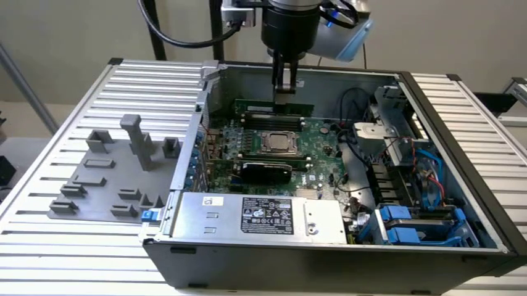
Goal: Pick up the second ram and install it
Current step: 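Insert the second ram into the second slot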
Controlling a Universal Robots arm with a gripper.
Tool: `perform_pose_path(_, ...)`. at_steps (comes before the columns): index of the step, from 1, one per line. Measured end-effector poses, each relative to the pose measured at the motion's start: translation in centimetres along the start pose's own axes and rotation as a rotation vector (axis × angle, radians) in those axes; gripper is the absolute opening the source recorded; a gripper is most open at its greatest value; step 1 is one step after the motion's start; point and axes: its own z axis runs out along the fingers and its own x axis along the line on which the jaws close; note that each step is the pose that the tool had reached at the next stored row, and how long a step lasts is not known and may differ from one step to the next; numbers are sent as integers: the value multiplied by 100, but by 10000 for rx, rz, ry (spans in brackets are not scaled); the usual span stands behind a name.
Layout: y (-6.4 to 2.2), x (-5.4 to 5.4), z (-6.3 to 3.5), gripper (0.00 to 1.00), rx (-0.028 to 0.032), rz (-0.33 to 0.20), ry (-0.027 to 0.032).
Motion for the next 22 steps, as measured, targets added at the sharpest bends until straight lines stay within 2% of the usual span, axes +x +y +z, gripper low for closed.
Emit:
perform_pose_path(10, -137, -289, 192, 0, -1, 0, -1)
perform_pose_path(12, -138, -301, 224, 0, 1, -1, -3)
perform_pose_path(22, -138, -301, 223, 0, -4, 0, 4)
